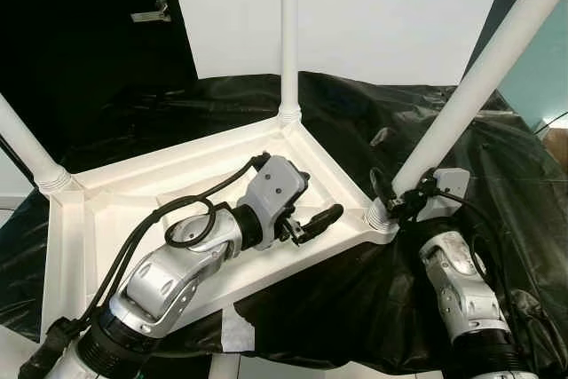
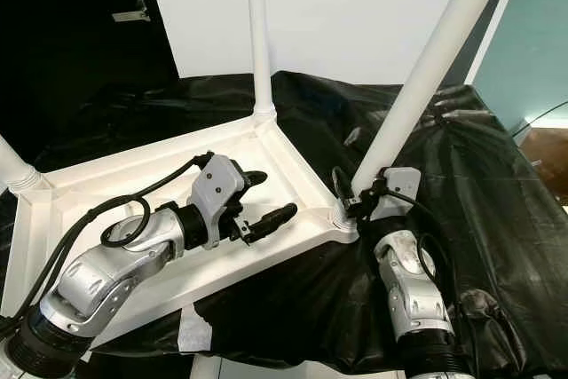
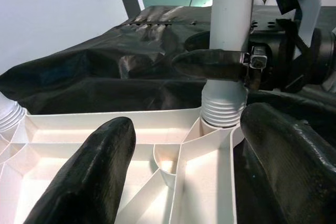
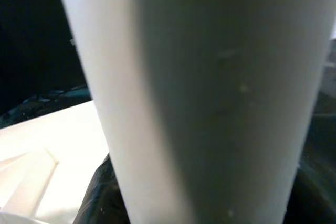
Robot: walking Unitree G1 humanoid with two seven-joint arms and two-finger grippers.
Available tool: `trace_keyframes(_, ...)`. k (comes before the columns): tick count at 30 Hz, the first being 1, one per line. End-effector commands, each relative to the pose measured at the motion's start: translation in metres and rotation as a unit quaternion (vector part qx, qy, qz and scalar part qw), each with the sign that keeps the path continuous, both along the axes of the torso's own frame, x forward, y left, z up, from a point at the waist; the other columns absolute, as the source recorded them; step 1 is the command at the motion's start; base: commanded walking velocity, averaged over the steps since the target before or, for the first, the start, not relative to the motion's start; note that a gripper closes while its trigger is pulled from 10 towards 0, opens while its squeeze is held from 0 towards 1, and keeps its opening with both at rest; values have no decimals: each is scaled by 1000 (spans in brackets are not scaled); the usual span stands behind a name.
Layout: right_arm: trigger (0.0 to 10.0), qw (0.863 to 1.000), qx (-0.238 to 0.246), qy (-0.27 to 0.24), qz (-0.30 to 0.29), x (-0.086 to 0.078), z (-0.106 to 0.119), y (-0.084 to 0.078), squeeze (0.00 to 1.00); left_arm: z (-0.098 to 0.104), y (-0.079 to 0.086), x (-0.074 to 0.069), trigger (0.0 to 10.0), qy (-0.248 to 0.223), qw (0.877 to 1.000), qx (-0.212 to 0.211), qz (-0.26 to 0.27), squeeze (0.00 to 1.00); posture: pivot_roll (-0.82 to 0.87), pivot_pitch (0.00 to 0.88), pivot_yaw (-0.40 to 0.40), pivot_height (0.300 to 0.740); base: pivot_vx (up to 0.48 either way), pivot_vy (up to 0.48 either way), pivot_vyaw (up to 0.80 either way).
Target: Building children table
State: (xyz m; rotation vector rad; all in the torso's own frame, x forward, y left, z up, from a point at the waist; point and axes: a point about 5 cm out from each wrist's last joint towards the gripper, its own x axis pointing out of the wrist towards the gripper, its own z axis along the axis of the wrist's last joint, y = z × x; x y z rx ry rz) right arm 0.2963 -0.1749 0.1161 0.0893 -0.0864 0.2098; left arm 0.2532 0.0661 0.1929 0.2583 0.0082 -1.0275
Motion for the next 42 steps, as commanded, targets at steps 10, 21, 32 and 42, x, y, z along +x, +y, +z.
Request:
trace_keyframes(10,10000,983,69,167,-22,-7,-47,-13,0,4,-2,-5,10000,1,998,12,-62,0,-33,0,30,740,0,0,0)
trace_keyframes(21,10000,983,-77,166,-5,-11,-52,-13,0,7,-2,-6,10000,1,998,8,-68,0,-35,0,35,740,0,0,0)
trace_keyframes(32,10000,973,-147,171,38,-21,-63,-7,0,8,-2,-7,10000,0,998,7,-69,0,-35,0,37,740,0,0,0)
trace_keyframes(42,10000,967,-194,145,77,-29,-66,-2,0,9,-1,-8,10000,2,997,6,-73,0,-40,0,41,740,0,0,0)
